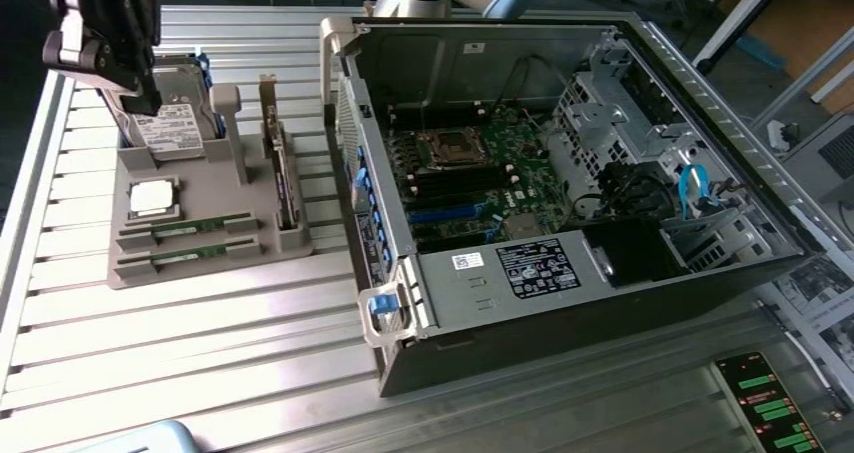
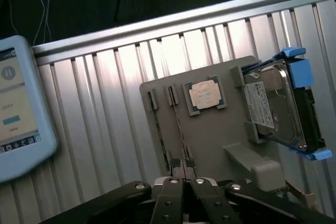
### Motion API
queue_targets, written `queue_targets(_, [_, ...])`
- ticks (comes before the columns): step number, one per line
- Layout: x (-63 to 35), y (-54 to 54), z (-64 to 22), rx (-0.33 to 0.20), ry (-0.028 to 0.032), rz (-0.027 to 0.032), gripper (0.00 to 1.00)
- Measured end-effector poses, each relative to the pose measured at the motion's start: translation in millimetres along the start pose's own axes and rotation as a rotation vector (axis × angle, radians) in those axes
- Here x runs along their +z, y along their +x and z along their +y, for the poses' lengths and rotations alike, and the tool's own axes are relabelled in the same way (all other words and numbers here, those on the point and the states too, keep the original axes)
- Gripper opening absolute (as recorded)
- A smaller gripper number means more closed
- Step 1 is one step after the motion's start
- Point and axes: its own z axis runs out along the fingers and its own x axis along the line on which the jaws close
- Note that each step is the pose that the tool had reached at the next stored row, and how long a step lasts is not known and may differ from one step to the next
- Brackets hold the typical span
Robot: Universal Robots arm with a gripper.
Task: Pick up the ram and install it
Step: 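Pick up the ram and move it above insertion slot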
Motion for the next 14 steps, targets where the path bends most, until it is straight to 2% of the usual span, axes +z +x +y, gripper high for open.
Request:
queue_targets(11, [0.3, 0.0, 0.0, -0.202, 0.0057, 0.0082, 0.11])
queue_targets(14, [0.3, 0.0, 0.0, -0.234, 0.0066, 0.0095, 0.11])
